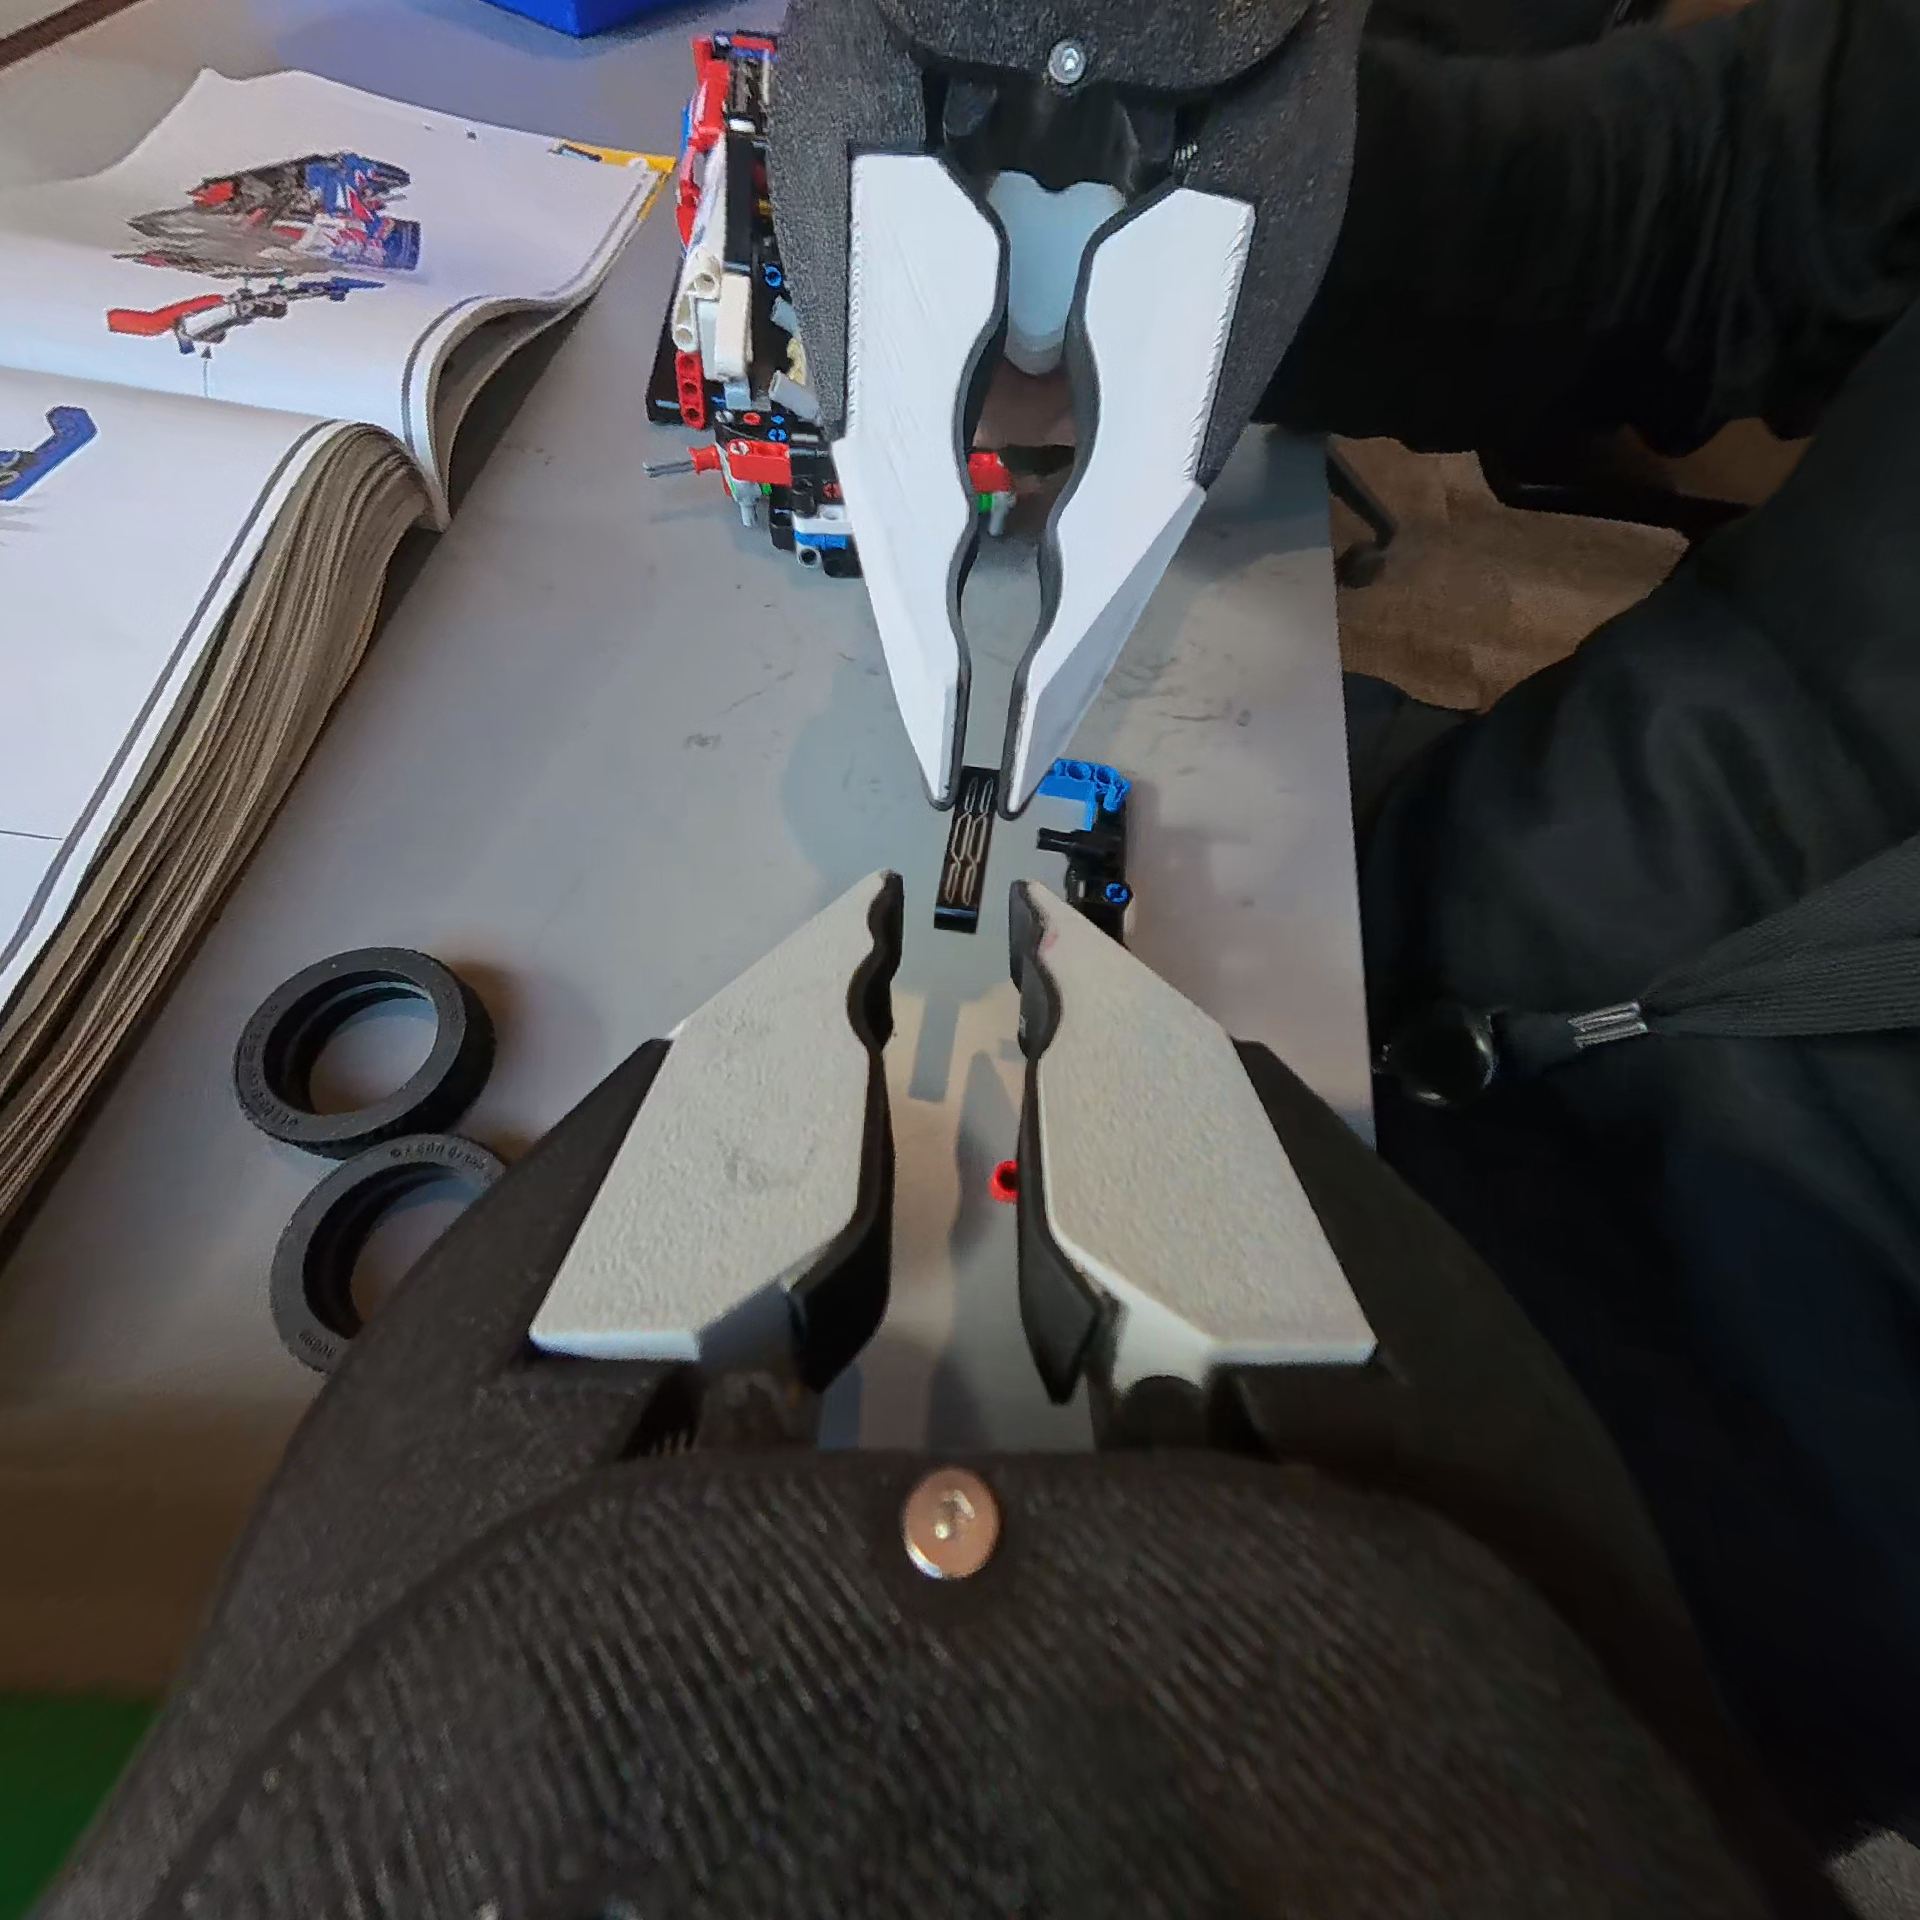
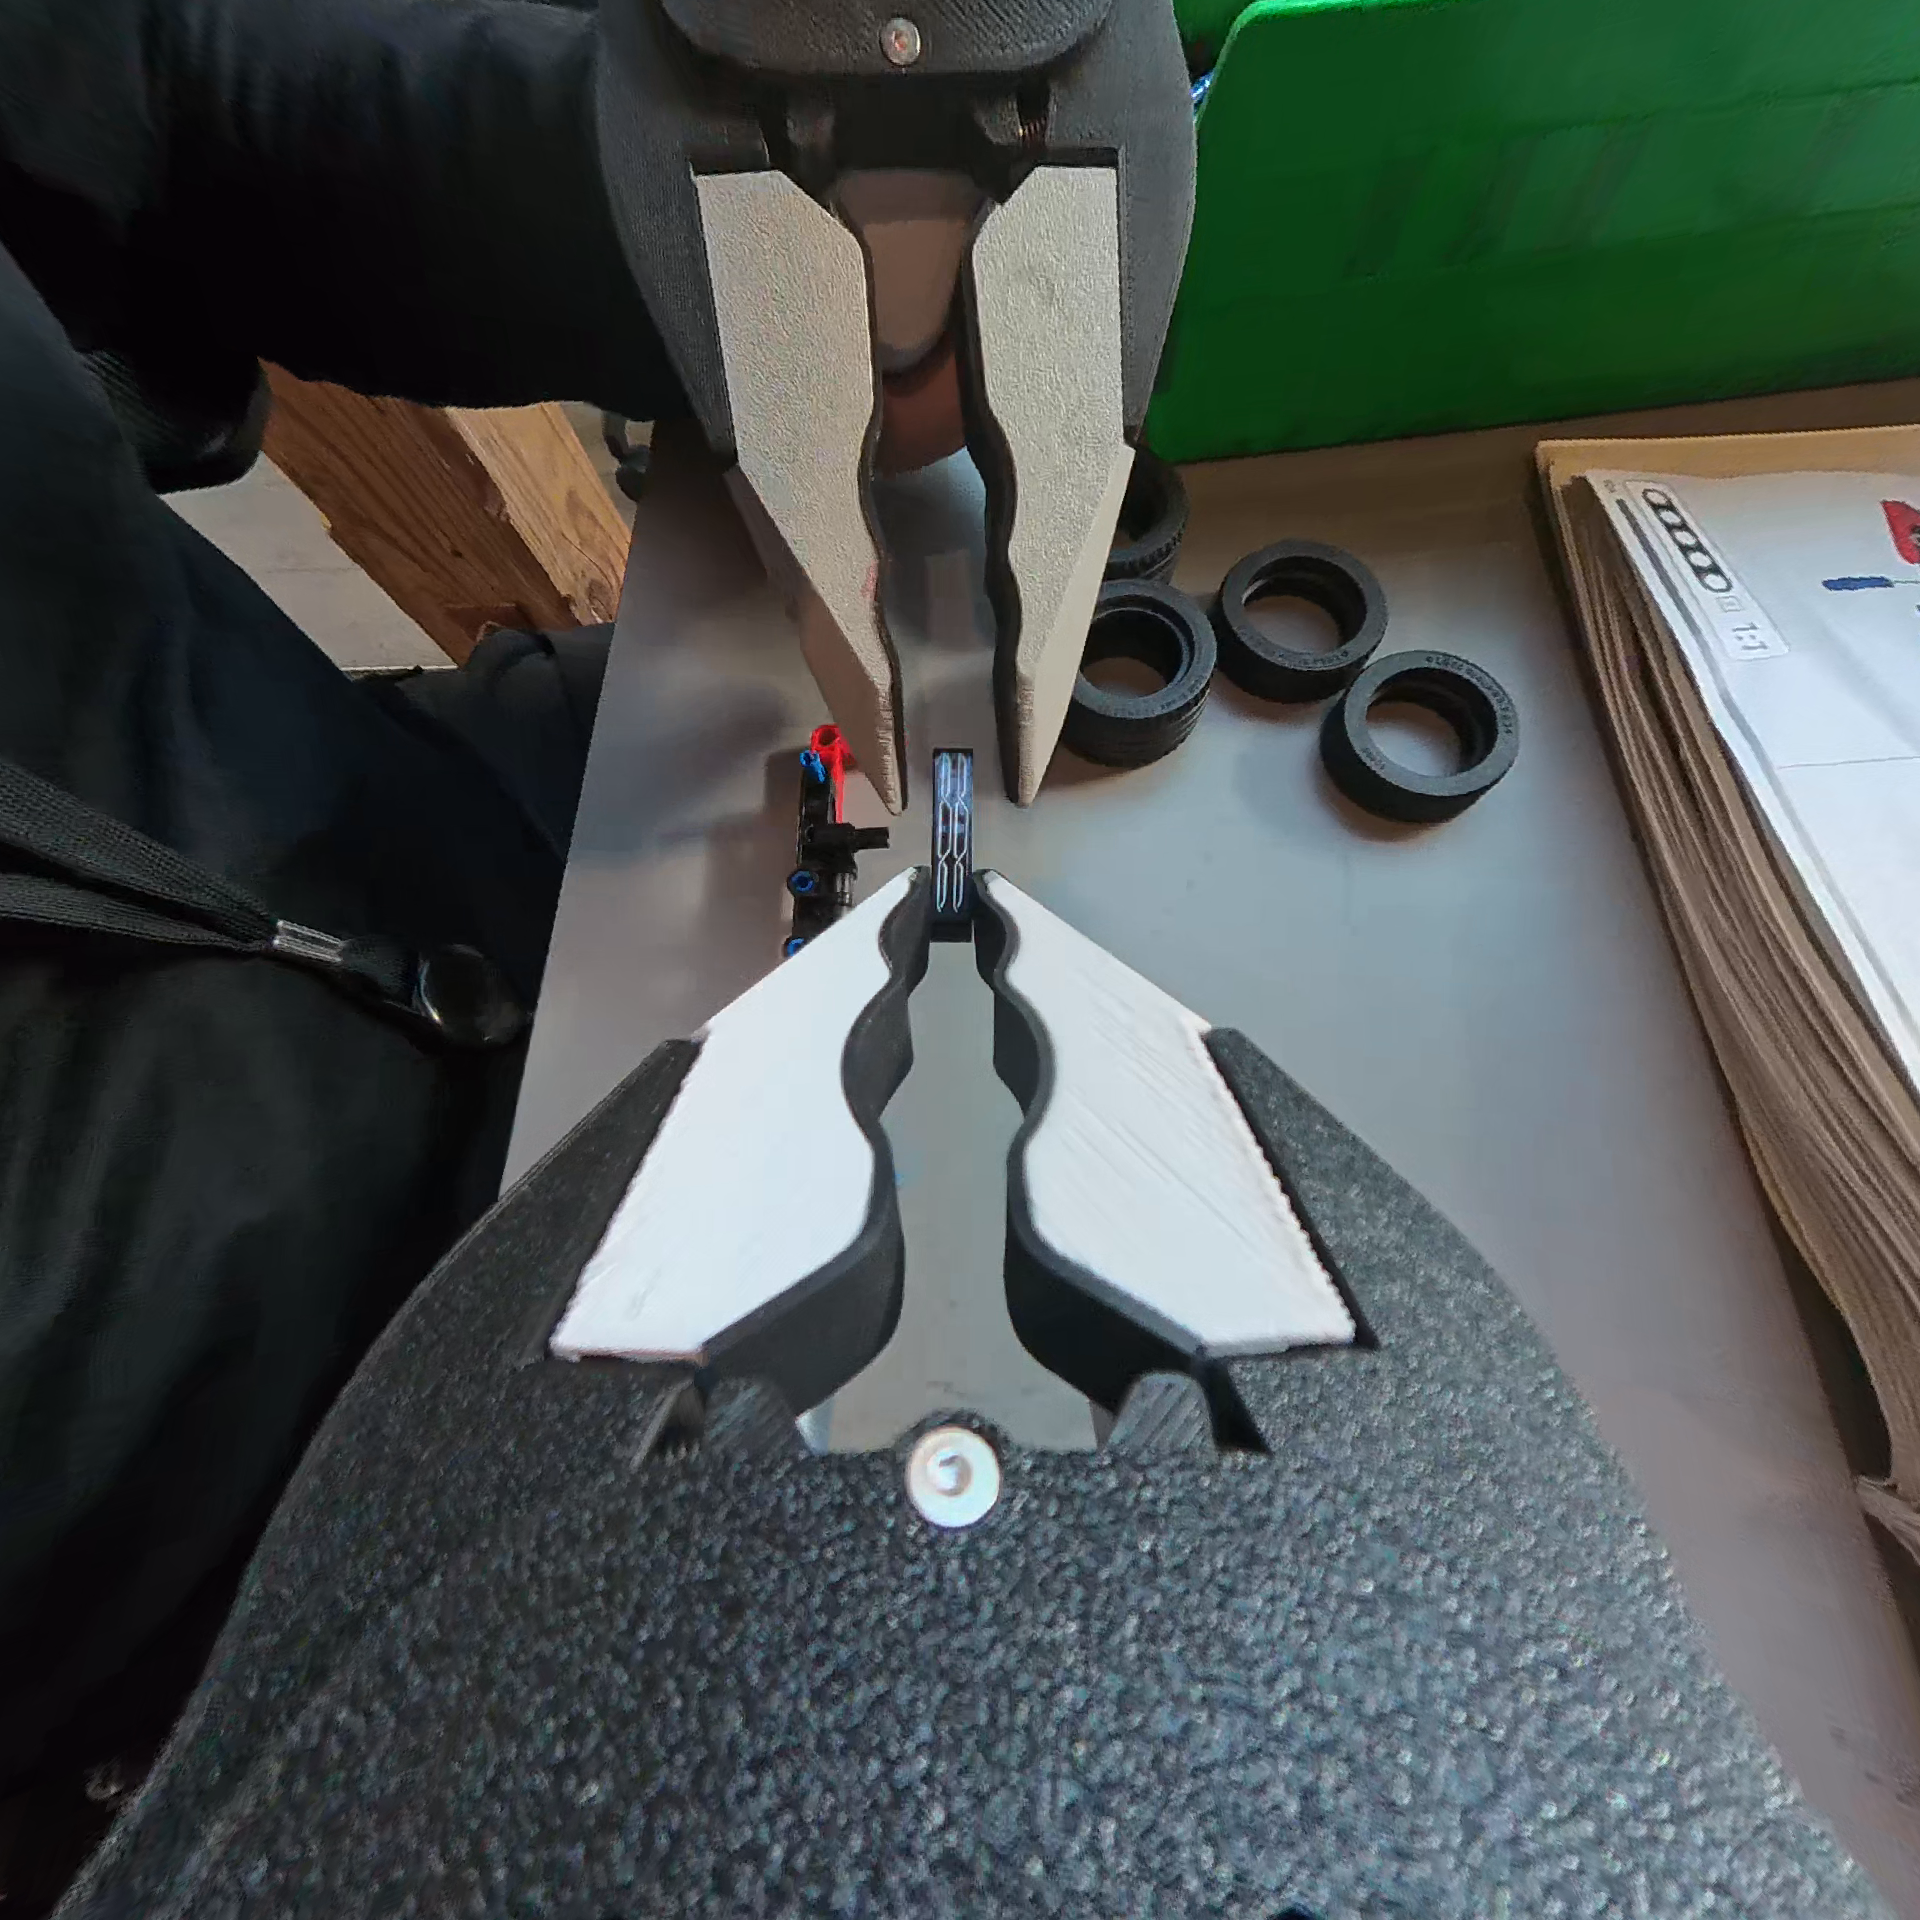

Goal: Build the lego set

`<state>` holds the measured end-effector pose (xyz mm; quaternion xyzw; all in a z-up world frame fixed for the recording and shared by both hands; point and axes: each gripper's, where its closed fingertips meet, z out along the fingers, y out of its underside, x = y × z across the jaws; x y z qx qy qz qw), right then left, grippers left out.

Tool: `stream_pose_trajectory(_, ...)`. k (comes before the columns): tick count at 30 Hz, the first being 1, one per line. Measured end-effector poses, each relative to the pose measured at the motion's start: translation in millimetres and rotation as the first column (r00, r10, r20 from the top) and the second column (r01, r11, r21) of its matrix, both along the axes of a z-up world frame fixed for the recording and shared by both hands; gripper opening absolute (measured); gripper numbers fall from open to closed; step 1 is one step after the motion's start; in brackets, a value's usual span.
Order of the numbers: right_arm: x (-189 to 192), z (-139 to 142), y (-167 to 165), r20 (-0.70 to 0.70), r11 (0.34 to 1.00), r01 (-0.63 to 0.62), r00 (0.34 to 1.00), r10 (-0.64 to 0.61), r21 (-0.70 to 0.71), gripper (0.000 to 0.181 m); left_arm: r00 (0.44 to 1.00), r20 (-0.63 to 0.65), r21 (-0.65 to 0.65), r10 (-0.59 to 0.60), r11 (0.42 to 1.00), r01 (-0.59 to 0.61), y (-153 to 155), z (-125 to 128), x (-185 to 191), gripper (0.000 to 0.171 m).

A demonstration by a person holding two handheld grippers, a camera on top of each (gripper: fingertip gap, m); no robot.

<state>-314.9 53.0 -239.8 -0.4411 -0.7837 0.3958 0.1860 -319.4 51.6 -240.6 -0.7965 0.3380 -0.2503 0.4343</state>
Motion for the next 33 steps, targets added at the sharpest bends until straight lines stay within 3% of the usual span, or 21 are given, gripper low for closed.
stream_pose_trajectory(4, -6.9, 3.1, 6.4, -0.067, 1.000, 0.017, 0.998, -0.017, 0.006, 0.007, 0.995, 0.092, 0.076, 0.046, 0.996, -0.053, 7.5, 8.5, -1.7, 0.019)
stream_pose_trajectory(6, -8.1, 3.5, 7.4, -0.070, 1.000, 0.022, 0.997, -0.023, -0.011, 0.007, 0.992, 0.103, 0.079, 0.071, 0.994, -0.080, 11.4, 9.6, -5.4, 0.027)
stream_pose_trajectory(13, -6.6, 14.8, 9.2, -0.061, 0.998, 0.052, 0.997, -0.055, -0.040, 0.007, 0.972, 0.219, 0.102, 0.080, 0.989, -0.104, 11.7, 24.3, -13.9, 0.027)
stream_pose_trajectory(33, -8.4, 9.0, -0.3, -0.035, 0.997, 0.037, 0.999, -0.035, 0.062, 0.007, 0.987, 0.159, 0.057, 0.004, 0.998, -0.014, 4.9, 12.8, -0.5, 0.008)
